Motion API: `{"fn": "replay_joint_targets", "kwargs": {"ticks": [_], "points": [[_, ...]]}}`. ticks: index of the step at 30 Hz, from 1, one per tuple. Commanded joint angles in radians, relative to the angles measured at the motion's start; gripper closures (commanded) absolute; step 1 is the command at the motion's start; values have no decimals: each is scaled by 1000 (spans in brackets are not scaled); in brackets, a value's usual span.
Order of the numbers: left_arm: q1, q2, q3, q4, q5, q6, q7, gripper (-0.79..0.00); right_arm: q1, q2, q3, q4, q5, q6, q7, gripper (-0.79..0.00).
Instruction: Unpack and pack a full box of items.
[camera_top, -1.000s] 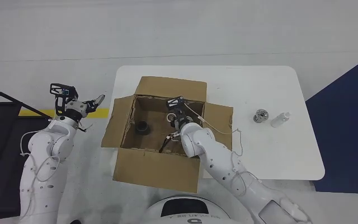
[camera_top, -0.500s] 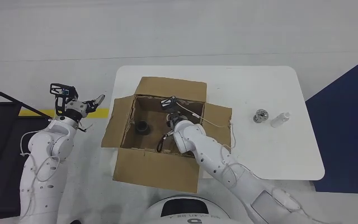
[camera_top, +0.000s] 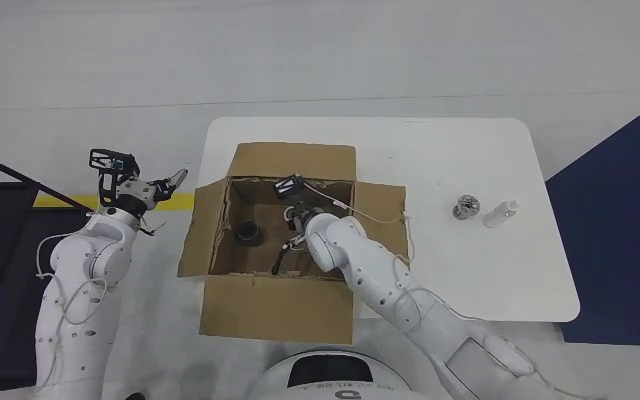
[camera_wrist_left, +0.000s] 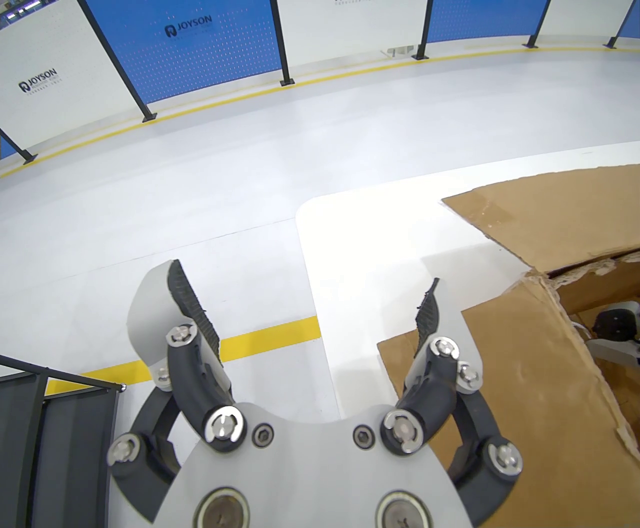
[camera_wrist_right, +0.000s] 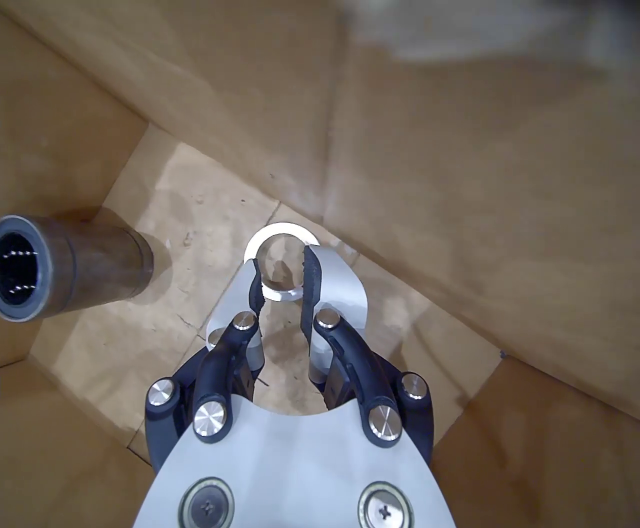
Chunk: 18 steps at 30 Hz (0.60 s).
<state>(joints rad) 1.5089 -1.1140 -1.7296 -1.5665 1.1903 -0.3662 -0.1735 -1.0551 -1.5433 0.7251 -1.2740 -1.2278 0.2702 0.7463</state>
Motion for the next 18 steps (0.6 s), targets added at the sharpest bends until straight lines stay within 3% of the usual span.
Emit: {"fn": "replay_joint_targets", "kwargs": {"ticks": [1,18], "points": [[0,0,0,0,0,0,0,-785,-3,-1,0,-4,-15,-1,-16,-151],[0,0,0,0,0,0,0,-785,26,-46,-53,118,-86,63,-38,-191]]}}
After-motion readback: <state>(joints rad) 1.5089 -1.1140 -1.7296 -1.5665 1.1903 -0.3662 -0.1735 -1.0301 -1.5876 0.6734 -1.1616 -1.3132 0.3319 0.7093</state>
